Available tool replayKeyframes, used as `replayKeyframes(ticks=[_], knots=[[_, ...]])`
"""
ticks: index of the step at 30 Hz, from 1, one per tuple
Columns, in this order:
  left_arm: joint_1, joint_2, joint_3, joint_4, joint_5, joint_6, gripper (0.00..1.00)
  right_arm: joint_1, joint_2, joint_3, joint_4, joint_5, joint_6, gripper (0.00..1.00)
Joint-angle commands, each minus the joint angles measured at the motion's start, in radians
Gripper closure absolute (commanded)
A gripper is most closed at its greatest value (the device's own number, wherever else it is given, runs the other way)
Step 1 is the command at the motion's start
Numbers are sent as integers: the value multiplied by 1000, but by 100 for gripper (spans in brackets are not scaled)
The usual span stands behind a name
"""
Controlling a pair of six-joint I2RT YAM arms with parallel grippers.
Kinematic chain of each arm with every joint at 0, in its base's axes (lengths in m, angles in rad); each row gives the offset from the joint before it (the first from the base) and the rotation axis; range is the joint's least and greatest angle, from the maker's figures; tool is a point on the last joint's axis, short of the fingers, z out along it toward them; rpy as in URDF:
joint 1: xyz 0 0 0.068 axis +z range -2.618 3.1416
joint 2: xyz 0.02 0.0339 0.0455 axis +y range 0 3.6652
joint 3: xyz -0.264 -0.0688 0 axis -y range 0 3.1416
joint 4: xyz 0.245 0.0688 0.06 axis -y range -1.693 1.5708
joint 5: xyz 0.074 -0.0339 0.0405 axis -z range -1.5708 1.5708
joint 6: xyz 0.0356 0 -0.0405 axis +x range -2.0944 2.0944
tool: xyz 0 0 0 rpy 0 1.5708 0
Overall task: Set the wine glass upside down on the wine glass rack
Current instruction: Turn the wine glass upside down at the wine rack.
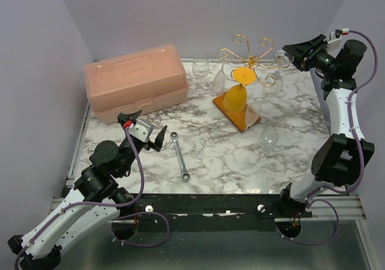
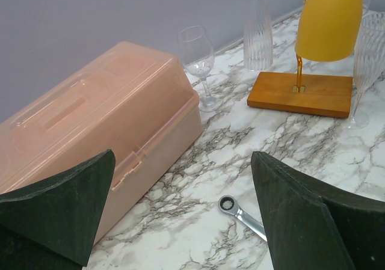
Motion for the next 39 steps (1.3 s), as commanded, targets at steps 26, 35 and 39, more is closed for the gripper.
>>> replayKeyframes(ticks=[26,35,39], knots=[[7,-25,-1,-1,31,-18,1,-1,-111,27,-151,129,-204,37],[7,-35,-1,1,33,-20,2,-72,-208,-62,-113,74,-187,32],[7,-34,0,1,38,-23,2,-105,-226,-94,-90,50,-164,32]])
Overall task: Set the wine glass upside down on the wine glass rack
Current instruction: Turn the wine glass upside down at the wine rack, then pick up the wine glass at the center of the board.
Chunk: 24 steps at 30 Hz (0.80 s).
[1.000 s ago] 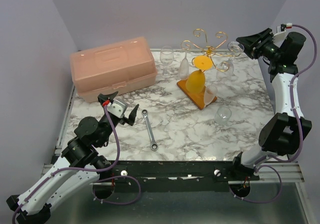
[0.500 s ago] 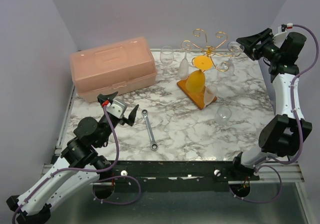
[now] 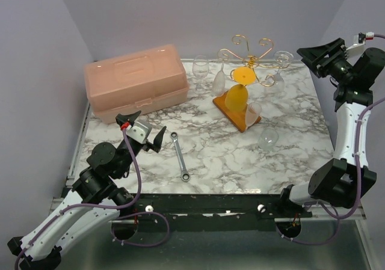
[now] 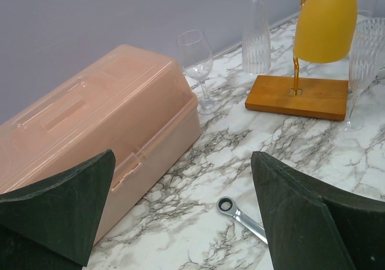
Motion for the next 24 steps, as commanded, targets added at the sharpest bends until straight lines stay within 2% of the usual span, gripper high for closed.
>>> replayKeyframes(ticks=[1,24], knots=[[7,-10,1,11,28,-18,2,-31,-19,-39,49,-47,22,32],[7,-13,-2,9,27,-18,1,-41,-12,-65,66,-59,34,32]])
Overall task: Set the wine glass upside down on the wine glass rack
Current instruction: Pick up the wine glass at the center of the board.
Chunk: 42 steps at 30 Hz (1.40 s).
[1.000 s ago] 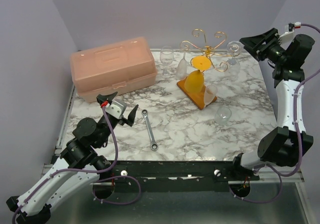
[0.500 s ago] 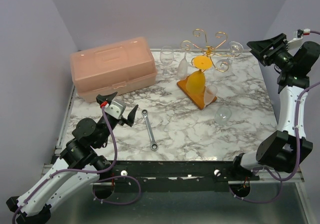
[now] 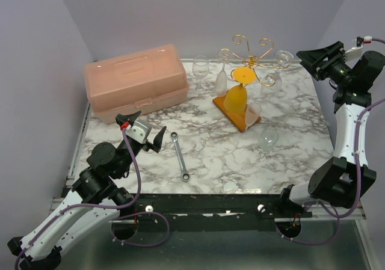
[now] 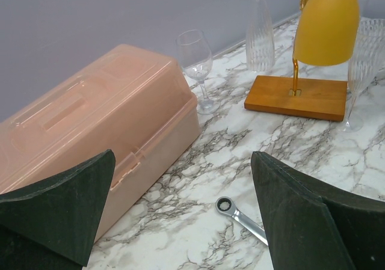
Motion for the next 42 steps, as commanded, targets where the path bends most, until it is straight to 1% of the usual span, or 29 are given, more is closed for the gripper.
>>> replayKeyframes(ticks=[1,32,42], knots=[[6,-12,-1,10,27,-11,2,-7,-5,-12,30,-21,-2,32],[6,-16,-2,9,28,-11,1,-22,-37,-61,33,-19,-18,31],[7,-17,-2,9,28,-11,1,-44,-67,-90,33,-53,-23,31]])
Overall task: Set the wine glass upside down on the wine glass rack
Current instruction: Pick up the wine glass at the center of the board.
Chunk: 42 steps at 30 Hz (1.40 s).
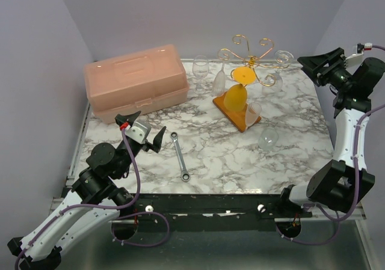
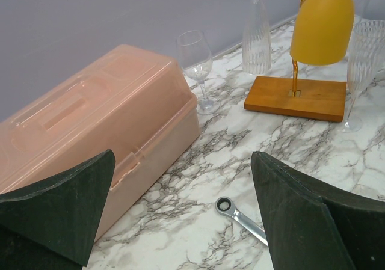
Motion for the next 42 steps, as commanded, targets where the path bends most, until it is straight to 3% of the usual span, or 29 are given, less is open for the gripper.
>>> replayKeyframes(ticks=[1,25,35,42], knots=[[6,-12,-2,10,28,-9,1,-23,-40,-25,26,-53,-9,31],[7,-24,-3,12,30,-9,1,-154,-247,-206,-37,-185,-62,31],[6,-28,-3,13,35,-10,1,-156,-290,-233,-166,-207,-198,31],[6,-28,-3,14,40,-12,2,-156,-289,-210,-335,-229,-392,31]])
